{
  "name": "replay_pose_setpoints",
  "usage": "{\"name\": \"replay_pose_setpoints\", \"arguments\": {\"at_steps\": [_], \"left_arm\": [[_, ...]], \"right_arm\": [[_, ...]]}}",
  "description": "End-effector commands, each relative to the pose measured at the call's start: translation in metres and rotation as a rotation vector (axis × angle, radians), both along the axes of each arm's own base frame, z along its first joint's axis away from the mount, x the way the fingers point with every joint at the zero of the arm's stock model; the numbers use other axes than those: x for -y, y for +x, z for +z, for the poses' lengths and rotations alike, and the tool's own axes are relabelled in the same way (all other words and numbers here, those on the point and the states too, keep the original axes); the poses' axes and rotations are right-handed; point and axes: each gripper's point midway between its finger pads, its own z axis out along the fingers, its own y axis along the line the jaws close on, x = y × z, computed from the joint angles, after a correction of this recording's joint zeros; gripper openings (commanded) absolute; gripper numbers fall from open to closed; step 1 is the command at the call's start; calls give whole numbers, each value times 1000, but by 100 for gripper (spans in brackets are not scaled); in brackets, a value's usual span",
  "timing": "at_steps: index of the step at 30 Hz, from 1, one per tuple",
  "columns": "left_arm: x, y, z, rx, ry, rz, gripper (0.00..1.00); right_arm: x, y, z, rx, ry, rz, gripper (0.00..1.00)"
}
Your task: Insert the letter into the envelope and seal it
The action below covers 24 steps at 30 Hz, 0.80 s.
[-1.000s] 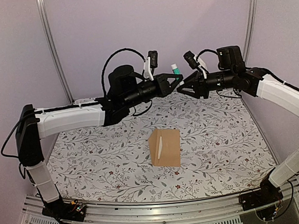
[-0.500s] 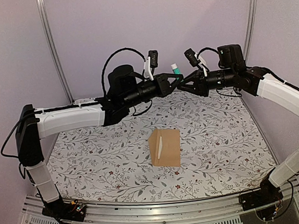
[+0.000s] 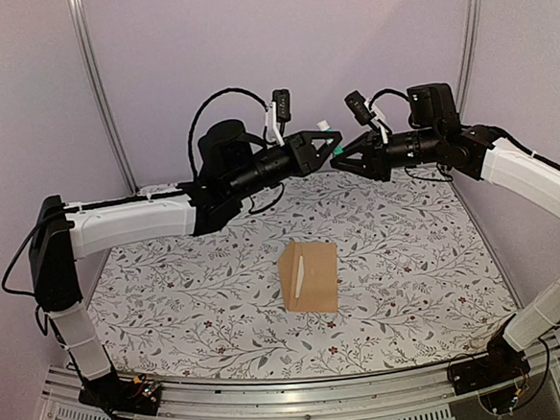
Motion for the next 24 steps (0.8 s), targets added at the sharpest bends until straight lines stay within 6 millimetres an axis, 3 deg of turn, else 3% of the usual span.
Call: {"name": "replay_pose_setpoints", "arguments": {"at_steps": [1, 7, 10, 13, 15, 17, 20, 22, 24], "left_arm": [[-8, 10, 5, 19, -31, 16, 27], [-4, 10, 0, 8, -22, -7, 10], [-4, 10, -3, 8, -11, -35, 1], [-4, 9, -5, 11, 3, -90, 0], [-8, 12, -3, 14, 3, -108, 0], [-11, 14, -3, 18, 7, -116, 0], [-17, 18, 0, 18, 14, -96, 0], [-21, 21, 4, 20, 12, -69, 0], [-24, 23, 8, 16, 5, -41, 0]], "right_arm": [[-4, -4, 11, 15, 33, 17, 0], [-7, -14, 15, -27, 79, 80, 0], [-9, -45, 23, -86, 163, 307, 3], [0, -75, 32, -232, 242, 573, 5], [9, -80, 32, -341, 268, 684, 8], [14, -68, 22, -437, 272, 681, 17], [27, -39, 15, -455, 272, 522, 32], [34, -18, 7, -445, 241, 322, 40], [39, 3, -13, -286, 108, 113, 42]]}}
